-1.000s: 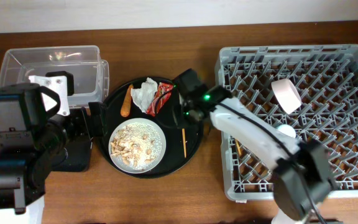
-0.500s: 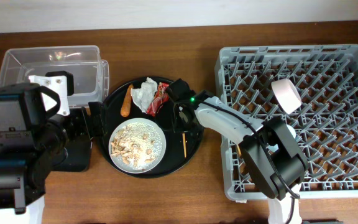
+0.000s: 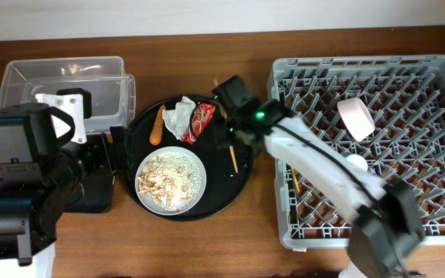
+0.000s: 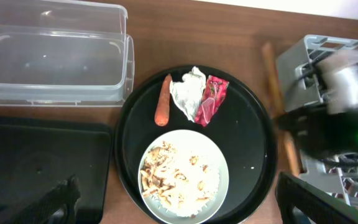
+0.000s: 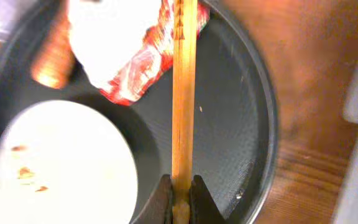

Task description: Sort waste into correct bins and load items into the dishwasher rack

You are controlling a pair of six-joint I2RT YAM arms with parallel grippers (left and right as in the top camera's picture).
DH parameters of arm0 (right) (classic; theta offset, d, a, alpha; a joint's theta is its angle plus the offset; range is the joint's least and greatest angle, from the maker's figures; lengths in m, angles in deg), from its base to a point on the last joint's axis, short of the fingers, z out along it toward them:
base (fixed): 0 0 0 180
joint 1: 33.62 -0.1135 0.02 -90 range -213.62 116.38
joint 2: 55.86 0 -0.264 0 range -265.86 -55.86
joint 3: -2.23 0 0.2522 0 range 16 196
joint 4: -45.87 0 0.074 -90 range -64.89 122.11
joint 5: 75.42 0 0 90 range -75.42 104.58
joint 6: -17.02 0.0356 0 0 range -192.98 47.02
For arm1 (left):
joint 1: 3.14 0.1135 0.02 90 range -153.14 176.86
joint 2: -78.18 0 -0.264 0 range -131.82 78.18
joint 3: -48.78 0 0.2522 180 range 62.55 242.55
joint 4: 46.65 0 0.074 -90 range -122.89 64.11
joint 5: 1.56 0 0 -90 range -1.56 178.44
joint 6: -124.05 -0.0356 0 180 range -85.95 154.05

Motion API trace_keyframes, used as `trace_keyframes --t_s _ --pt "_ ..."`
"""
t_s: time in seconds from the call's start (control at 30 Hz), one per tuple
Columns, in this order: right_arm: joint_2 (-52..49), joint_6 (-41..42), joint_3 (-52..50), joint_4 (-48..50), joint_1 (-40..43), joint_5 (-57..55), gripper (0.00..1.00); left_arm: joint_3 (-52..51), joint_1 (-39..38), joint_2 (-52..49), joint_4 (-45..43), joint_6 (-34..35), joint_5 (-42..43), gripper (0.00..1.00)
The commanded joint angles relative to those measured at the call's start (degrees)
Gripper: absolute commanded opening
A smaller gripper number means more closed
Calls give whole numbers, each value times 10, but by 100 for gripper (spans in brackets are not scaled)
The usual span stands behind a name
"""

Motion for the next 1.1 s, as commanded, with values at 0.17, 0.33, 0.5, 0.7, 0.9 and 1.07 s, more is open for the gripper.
trace_keyframes --t_s 0.17,0.33,0.5,0.7,0.9,1.07 --pt "79 -76 -14 -127 179 -75 4 4 1 2 -1 3 -2 99" --pt "31 -109 -60 -125 177 -35 23 4 1 2 -1 3 -2 99" --pt "110 -92 -54 -122 163 9 53 4 1 2 -1 3 -2 99" --pt "300 -96 -54 -117 49 41 98 4 1 2 -1 3 -2 99" --pt "386 -144 -54 -148 53 -31 98 4 1 2 -1 3 -2 99" --pt "530 -255 -99 -90 93 -65 98 4 1 2 -1 3 -2 99"
